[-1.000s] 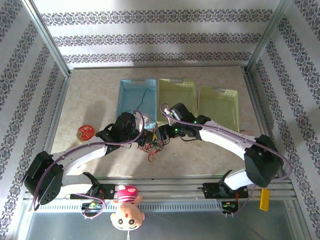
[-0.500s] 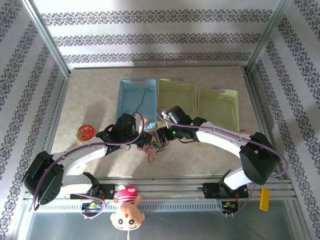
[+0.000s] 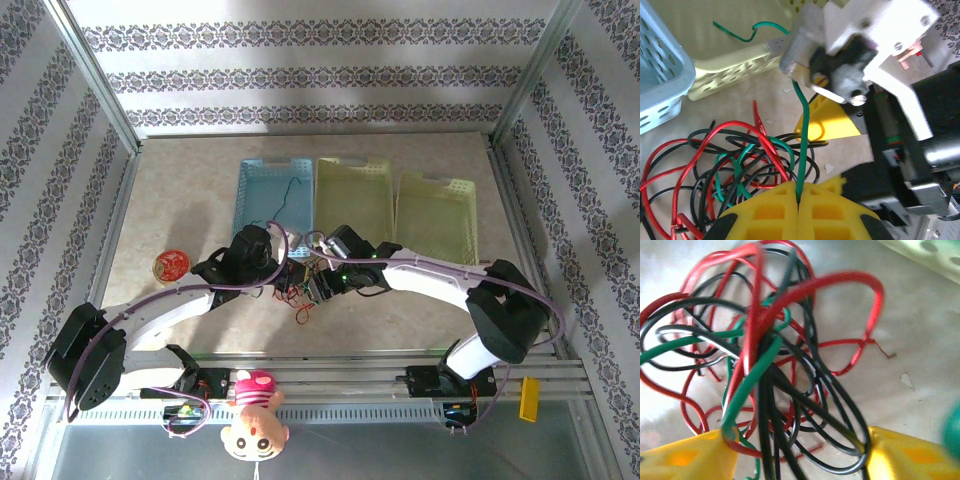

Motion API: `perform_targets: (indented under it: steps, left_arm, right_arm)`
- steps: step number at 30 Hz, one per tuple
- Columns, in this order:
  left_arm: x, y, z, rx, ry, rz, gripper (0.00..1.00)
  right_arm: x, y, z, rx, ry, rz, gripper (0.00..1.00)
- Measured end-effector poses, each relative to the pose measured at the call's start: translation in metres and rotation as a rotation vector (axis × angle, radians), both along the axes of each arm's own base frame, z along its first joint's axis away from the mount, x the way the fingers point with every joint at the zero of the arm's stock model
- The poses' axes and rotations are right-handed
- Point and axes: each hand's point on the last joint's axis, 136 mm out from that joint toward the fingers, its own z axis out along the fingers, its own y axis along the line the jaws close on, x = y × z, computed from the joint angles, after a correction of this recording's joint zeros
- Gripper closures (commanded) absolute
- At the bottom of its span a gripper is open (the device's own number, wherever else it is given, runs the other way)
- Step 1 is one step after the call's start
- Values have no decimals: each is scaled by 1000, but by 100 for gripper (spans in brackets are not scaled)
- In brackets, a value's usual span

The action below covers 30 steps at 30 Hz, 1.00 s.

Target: Untangle the cables

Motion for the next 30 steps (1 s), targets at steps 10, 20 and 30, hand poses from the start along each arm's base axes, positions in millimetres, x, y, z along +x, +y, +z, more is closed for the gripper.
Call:
perform_targets:
  steps: [10, 20, 30]
  left_arm:
    - [-20, -8, 70, -133, -58, -100, 100]
    - [-53, -13, 109, -236, 17, -258, 100]
    - [-23, -3, 59, -71, 47, -124, 100]
  right_arm:
    - [16, -35, -19, 22, 103, -198, 57]
    - [21, -39, -19, 82, 137, -241, 51]
    - [18, -45, 42, 176, -74, -222, 28]
